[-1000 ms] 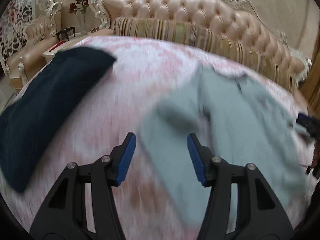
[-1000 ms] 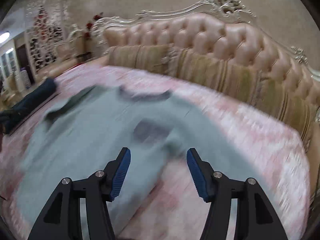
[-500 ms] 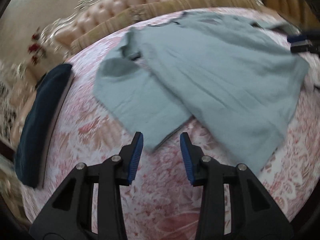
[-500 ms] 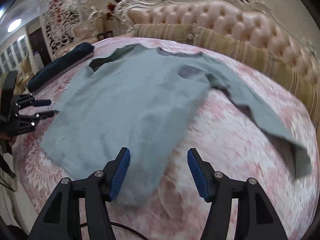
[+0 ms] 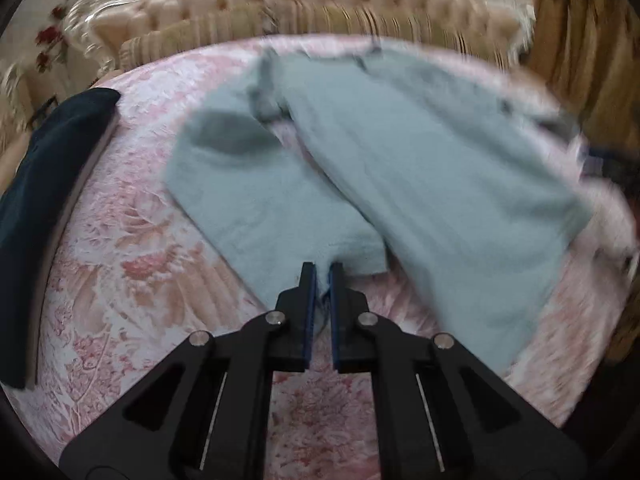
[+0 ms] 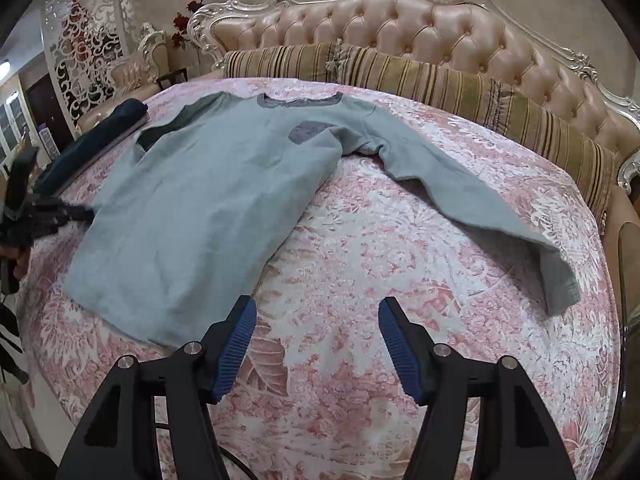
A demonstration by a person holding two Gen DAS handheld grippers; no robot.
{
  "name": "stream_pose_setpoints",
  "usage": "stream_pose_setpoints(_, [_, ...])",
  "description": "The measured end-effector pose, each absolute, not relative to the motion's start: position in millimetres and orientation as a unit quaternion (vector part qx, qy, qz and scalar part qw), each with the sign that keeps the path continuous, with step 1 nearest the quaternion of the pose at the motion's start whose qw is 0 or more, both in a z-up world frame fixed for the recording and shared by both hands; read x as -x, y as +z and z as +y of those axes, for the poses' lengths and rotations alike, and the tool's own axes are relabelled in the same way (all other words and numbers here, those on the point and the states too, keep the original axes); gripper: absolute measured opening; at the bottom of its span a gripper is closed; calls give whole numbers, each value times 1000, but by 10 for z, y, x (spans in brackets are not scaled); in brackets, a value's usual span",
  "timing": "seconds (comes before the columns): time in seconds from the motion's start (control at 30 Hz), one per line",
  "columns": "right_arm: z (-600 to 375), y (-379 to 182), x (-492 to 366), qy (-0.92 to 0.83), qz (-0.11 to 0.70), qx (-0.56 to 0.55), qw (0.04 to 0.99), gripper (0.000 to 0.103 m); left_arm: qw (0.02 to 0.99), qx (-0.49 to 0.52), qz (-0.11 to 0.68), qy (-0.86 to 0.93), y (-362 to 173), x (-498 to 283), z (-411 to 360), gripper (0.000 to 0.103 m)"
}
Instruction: Fold clothes
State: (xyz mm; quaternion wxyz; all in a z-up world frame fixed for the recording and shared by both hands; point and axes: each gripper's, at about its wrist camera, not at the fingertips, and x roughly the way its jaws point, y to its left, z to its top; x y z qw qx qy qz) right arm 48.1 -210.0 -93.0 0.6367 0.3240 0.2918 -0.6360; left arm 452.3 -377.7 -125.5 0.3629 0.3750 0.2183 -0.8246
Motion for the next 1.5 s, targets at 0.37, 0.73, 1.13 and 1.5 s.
stream_pose_setpoints(0.37, [-2136, -977, -555, -621, 301, -335, 641, 66, 618, -207, 329, -684, -842, -6086, -4492, 15])
stream_pose_setpoints(0.73, [-2200, -1097, -592, -599, 294, -368, 647, 66, 538, -213, 358, -732, -941, -5535, -3959, 56])
stream_pose_setpoints(1.13, [-1896, -1213, -816, -562, 281, -407, 663, 67, 404, -261, 384, -788, -1418, -4472, -3071, 55])
stream_pose_setpoints(1.5, [-1939, -1227, -1000, -599, 271, -356, 664, 66, 397, -260, 387, -791, -1519, -4357, -2869, 54])
